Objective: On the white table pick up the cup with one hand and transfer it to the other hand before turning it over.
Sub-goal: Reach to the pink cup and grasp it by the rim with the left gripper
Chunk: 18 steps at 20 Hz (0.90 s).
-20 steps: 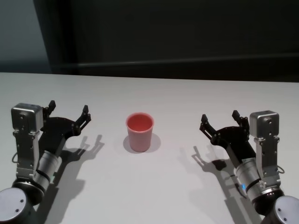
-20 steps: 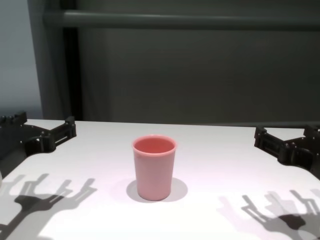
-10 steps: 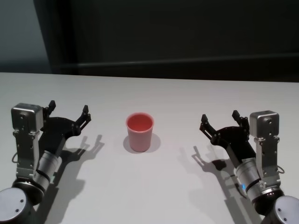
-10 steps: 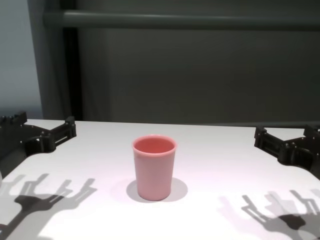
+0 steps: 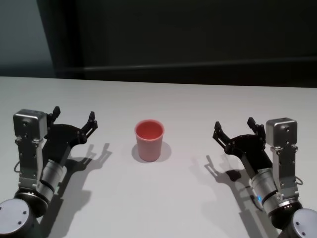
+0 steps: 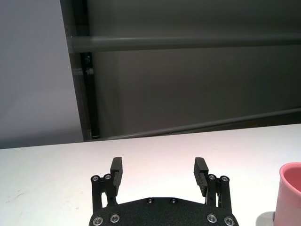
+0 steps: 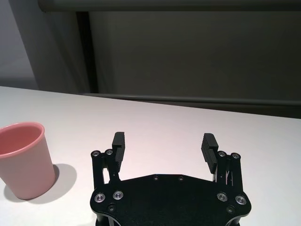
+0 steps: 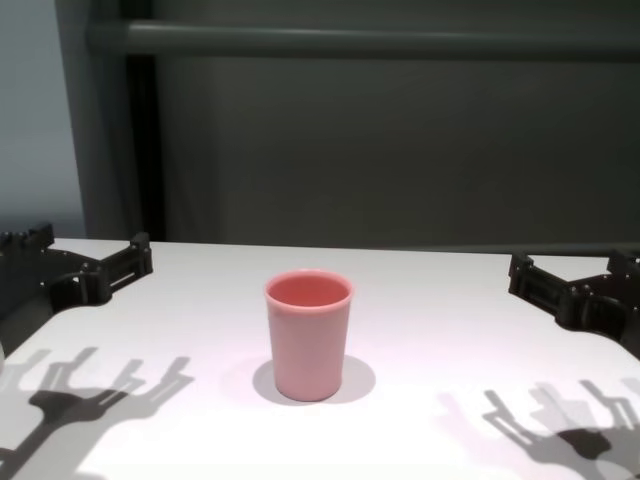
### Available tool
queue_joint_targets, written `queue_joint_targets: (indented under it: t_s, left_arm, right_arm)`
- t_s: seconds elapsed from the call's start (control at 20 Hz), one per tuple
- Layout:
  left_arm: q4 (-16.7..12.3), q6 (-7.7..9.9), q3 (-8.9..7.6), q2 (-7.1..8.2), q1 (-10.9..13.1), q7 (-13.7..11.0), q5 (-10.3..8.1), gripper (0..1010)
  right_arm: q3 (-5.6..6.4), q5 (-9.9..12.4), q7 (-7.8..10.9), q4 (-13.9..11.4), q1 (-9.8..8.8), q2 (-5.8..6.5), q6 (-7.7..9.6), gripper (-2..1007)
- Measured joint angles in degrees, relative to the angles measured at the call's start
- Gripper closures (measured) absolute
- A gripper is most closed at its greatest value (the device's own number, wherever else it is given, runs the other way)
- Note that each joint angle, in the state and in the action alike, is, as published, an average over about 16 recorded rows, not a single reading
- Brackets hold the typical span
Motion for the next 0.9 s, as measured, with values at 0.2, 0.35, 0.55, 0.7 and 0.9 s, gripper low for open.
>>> queue_joint_targets:
  t_s: [0.2,0.35,0.55,0.7,0.9]
  left_arm:
    - [0.00,0.00,0.00,0.00,0.00,0.00,0.00,9]
    - [0.00,0.00,0.00,0.00,0.00,0.00,0.00,9]
    - [0.00,0.00,0.00,0.00,0.00,0.00,0.00,9]
    - [0.00,0.00,0.00,0.00,0.00,0.00,0.00,9]
    - [0.00,0.00,0.00,0.00,0.00,0.00,0.00,9]
  right_arm:
    - [0.00,0.00,0.00,0.00,0.00,0.00,0.00,3]
    - [0.00,0.00,0.00,0.00,0.00,0.00,0.00,3]
    - [0.00,0.00,0.00,0.00,0.00,0.00,0.00,3]
    - [0.00,0.00,0.00,0.00,0.00,0.00,0.00,3]
    - [0.00,0.00,0.00,0.00,0.00,0.00,0.00,3]
